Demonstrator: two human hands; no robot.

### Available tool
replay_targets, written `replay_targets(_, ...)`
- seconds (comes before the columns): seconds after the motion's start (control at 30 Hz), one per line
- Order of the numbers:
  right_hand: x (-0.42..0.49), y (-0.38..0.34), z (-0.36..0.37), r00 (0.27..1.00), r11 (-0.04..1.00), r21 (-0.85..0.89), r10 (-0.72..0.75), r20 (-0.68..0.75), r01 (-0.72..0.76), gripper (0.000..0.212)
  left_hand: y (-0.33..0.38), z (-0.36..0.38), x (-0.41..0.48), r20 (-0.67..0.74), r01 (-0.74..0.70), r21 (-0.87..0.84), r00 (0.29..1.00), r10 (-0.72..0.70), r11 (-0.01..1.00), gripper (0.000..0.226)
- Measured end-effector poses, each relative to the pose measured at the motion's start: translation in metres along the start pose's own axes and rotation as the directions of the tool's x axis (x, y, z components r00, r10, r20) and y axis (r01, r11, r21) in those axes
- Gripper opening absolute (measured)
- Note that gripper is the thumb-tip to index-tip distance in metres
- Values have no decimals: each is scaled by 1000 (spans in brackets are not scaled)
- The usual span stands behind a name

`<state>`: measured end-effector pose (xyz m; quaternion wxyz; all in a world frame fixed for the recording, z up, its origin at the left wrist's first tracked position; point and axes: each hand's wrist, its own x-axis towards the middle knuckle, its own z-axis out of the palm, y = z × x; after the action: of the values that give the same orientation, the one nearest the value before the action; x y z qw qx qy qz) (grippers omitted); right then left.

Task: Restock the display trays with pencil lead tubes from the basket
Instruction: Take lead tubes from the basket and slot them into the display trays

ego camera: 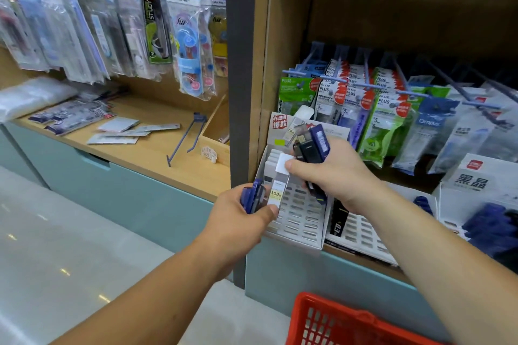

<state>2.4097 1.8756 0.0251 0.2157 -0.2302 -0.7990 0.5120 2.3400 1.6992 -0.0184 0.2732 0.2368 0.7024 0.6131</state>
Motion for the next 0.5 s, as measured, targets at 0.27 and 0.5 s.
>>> replay_targets(0.27,2,-1,13,980,951,-285,-156,-120,117,22,-21,-15,11,-212,71,39,975,-62,997,12)
replay_targets(0.5,3,6,32,978,928,-345,-184,-99,139,26,-36,-19,12,-173,134,74,978,-119,988,22)
